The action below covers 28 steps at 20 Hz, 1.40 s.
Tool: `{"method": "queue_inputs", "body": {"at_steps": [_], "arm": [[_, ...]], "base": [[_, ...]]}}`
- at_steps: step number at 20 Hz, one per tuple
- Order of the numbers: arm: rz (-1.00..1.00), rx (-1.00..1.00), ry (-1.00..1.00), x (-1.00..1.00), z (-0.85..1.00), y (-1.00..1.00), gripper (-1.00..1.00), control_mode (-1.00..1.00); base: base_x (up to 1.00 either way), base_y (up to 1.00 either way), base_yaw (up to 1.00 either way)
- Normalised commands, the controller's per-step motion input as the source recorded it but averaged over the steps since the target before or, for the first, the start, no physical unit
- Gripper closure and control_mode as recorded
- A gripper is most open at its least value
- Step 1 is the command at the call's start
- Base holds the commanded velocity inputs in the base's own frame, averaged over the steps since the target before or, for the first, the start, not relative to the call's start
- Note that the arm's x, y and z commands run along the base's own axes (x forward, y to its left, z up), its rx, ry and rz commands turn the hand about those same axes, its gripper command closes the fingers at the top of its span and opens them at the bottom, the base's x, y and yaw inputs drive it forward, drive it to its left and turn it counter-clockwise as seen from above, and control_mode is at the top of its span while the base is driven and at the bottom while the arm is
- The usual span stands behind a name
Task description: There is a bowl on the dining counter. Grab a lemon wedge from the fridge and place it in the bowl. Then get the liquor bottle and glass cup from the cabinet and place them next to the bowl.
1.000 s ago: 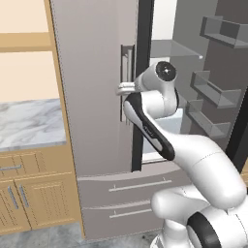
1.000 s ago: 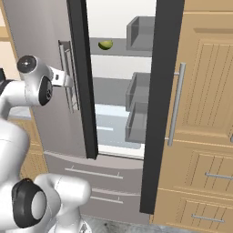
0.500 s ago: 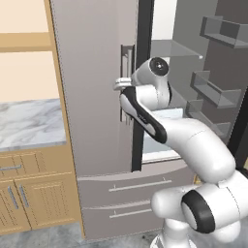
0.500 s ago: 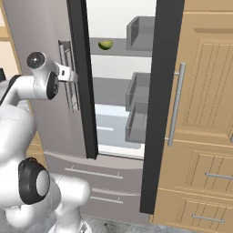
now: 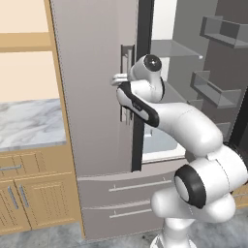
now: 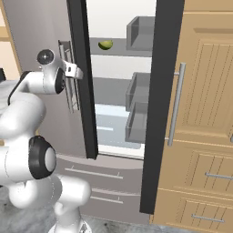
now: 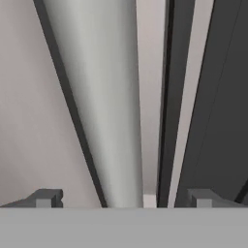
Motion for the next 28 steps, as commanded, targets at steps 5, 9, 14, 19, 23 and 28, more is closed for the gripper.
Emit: {"method": "queue_inputs", "body": {"at_steps": [5,9,14,19,23,28], "arm": [[0.00,0.00,0.00,0.49,-0.05,0.01,-1.00,-1.00],[0.00,0.00,0.01,0.53,-0.09,0.08,1.00,-1.00],[0.00,0.00,0.03,0.46,-0.13,0.09,1.00,-1.00],[0.00,-0.01,0.05,0.18,-0.13,0.24,1.00,-1.00],[0.00,-0.02,-0.01,-0.29,-0.04,0.61,1.00,-1.00],[0.00,0.00,-0.10,-0.92,-0.06,0.70,1.00,-1.00]], "base": [[0.00,0.00,0.00],[0.00,0.00,0.00],[0.00,0.00,0.00],[0.00,0.00,0.00],[0.00,0.00,0.00],[0.00,0.00,0.00]]}}
